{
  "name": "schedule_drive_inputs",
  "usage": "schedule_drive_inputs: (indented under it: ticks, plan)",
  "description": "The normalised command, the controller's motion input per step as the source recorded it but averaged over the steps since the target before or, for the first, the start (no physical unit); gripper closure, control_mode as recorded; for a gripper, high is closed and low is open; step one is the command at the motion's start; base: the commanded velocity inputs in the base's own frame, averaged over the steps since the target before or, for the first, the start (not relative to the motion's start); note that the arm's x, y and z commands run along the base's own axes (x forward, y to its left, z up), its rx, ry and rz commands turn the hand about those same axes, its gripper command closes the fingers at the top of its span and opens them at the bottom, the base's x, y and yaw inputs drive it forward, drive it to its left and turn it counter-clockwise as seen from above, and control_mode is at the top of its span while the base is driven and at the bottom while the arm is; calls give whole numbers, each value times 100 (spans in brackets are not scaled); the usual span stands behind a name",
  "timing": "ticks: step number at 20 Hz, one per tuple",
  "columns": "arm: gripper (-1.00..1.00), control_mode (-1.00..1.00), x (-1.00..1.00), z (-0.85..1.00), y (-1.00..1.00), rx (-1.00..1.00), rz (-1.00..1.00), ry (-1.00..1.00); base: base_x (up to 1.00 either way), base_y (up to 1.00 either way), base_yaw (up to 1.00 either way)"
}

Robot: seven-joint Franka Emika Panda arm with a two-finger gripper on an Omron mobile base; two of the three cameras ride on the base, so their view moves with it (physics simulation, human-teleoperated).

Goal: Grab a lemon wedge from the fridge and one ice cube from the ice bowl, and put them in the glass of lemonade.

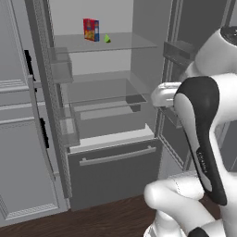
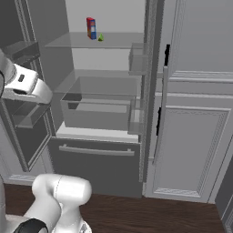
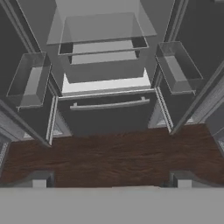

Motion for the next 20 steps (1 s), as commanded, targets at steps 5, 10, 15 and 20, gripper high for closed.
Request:
schedule_drive_inputs:
  ticks: [5, 10, 15, 20]
  plan:
    - [-100, -100, -40, 54, -8, 0, 1, -30, 0, 0, 0]
    - [-100, -100, -23, 20, -3, 0, -1, -19, 0, 0, 0]
    - [-100, -100, 0, 0, 0, 0, 0, 0, 0, 0, 0]
    - [-100, -100, 15, 0, 0, 0, 2, -13, 0, 0, 0]
